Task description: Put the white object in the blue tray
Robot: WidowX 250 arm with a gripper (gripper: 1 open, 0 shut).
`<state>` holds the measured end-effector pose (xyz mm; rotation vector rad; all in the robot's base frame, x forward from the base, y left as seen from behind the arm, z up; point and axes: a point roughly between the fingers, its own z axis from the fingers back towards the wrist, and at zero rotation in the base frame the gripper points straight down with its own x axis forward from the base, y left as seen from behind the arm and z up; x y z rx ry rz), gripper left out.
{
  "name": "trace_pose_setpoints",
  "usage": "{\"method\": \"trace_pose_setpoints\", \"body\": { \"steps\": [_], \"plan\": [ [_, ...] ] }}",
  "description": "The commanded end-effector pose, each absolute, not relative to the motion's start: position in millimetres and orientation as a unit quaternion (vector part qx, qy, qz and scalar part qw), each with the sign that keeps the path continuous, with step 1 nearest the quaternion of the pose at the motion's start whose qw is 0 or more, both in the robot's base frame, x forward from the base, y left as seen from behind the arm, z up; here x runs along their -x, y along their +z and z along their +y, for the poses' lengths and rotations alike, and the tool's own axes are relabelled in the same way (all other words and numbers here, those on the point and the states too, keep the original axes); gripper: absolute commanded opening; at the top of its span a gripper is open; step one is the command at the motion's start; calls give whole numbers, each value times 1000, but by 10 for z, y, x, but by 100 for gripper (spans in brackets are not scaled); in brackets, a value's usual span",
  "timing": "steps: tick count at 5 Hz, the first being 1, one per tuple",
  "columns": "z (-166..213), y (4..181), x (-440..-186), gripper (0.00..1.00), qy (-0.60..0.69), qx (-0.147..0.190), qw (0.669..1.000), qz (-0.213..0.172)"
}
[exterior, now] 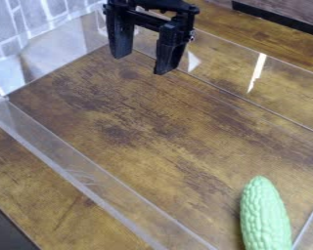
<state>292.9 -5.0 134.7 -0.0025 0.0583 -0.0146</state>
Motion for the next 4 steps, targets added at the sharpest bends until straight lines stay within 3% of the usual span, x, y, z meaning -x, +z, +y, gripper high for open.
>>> {"method": "trace_pose_setpoints", "body": {
  "steps": [1,3,4],
  "plan": [
    [-70,1273,-2987,100,-17,3,999,35],
    [-86,1167,-3312,100,-35,1,999,27],
    [-87,1109,-3337,100,-37,0,999,31]
  ]
}}
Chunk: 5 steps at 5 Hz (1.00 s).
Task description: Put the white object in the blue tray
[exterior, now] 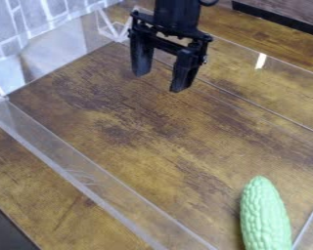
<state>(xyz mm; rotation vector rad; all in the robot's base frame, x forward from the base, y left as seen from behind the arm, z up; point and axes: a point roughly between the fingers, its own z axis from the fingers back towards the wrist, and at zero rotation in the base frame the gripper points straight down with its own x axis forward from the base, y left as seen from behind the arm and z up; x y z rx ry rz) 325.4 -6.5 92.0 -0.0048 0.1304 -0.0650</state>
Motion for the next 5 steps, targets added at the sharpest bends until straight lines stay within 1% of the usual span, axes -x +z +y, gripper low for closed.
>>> {"method": "trace_pose_setpoints", "body": {
  "steps": [1,5],
  "plan": [
    [-88,1050,-3359,100,-40,-1,999,36],
    [-8,829,-3476,100,-49,-8,997,52]
  ]
}}
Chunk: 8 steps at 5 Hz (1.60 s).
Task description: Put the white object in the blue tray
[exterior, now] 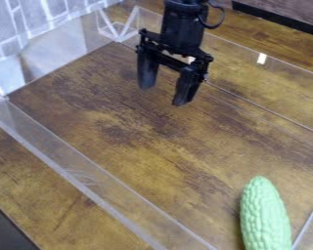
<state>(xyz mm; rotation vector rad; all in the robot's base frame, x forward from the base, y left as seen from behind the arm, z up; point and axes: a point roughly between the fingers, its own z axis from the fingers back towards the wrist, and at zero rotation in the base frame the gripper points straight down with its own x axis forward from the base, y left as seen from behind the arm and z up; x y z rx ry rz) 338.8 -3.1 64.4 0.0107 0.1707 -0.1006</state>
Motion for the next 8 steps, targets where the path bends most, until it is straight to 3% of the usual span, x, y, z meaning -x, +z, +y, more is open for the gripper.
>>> {"method": "trace_pose_setpoints", "body": {
  "steps": [1,8],
  "plan": [
    [5,781,-3506,100,-51,-9,997,56],
    [4,401,-3761,100,-64,-24,995,79]
  ]
}}
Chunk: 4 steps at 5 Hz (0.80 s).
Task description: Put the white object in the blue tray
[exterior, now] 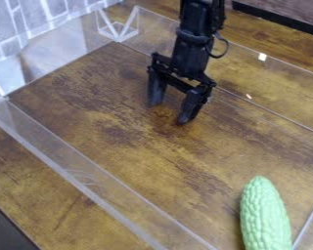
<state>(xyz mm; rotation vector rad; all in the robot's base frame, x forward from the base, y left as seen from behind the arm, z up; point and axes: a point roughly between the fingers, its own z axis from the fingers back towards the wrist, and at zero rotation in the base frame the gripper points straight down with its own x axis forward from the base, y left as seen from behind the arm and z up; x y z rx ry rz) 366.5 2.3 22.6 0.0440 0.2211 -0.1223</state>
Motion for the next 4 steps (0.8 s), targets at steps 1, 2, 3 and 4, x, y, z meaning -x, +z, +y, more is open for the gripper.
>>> {"method": "trace_pose_setpoints", "body": {
  "steps": [1,2,3,4],
  "plan": [
    [7,363,-3811,0,-63,-26,994,80],
    [5,363,-3834,0,-66,-29,994,81],
    [-12,466,-3872,0,-76,-36,993,77],
    [-45,570,-3847,0,-87,-38,993,75]
  ]
}}
